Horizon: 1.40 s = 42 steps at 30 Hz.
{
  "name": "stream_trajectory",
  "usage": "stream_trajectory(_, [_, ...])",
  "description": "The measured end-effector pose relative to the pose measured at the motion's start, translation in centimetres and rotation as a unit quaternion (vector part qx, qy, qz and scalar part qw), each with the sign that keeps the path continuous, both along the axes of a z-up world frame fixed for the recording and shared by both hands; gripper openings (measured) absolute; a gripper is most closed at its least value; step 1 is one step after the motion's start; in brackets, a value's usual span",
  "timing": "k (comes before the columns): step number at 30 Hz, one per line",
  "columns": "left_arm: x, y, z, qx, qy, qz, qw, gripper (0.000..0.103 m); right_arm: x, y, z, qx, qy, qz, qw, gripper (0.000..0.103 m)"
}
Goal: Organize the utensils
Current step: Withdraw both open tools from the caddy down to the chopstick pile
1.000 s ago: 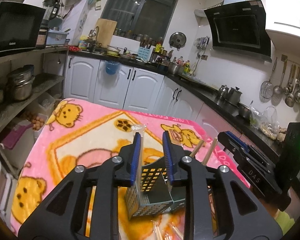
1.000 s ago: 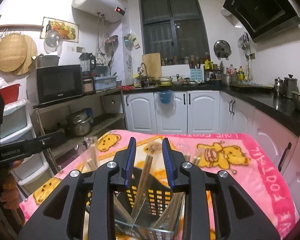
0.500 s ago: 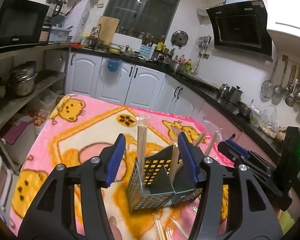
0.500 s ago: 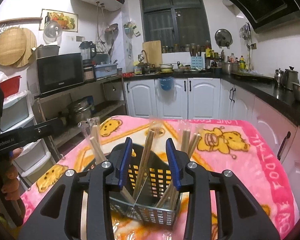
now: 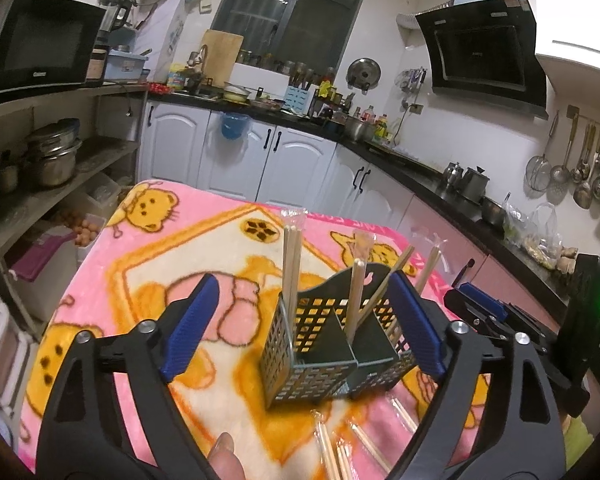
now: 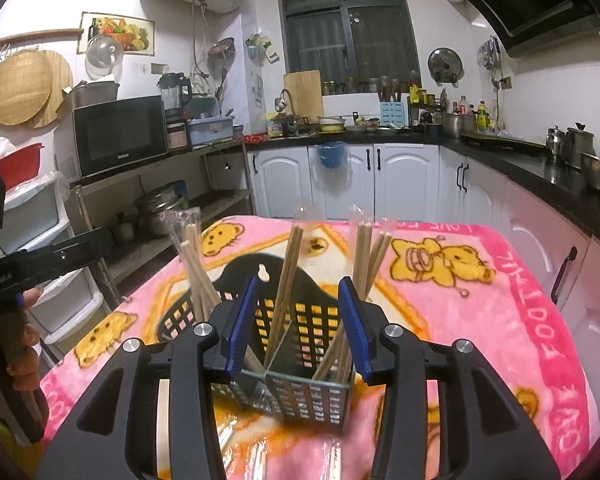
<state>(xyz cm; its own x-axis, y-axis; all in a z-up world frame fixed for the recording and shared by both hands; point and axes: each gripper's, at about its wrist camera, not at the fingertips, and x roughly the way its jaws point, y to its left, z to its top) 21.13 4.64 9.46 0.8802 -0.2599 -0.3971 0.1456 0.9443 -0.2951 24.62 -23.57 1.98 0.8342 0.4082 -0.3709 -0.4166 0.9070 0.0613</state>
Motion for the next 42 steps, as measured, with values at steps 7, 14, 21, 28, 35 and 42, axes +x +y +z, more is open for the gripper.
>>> stream_trajectory(7, [-0.7, -0.3, -0.8, 0.008, 0.010, 0.001, 0.9999, 0.091, -0.7, -0.4, -1.1, -0.010, 0.016, 0.001, 1.000, 0.044])
stream_trajectory(14, [-1.1, -0.6, -1.6, 0.018, 0.018, 0.001, 0.9997, 0.092, -1.5, -0.7, -1.7, -0.011, 0.026, 0.003, 1.000, 0.049])
stream_trajectory(21, [-1.4, -0.8, -2.3, 0.028, 0.025, 0.005, 0.9993, 0.092, -2.3, -0.7, -2.3, -0.023, 0.034, 0.007, 0.999, 0.050])
stream_trajectory(28, [-1.6, -1.2, -3.6, 0.038, 0.041, 0.001, 0.9984, 0.092, -3.1, -0.7, -3.2, -0.035, 0.042, 0.013, 0.998, 0.050])
stream_trajectory(35, [-1.9, -1.8, -4.7, 0.047, 0.053, -0.005, 0.9975, 0.092, -3.4, -0.7, -3.8, -0.041, 0.052, 0.016, 0.998, 0.051])
stream_trajectory(42, [-2.0, -2.1, -5.7, 0.050, 0.069, -0.009, 0.9964, 0.092, -3.8, -0.6, -5.1, -0.051, 0.071, 0.023, 0.996, 0.051])
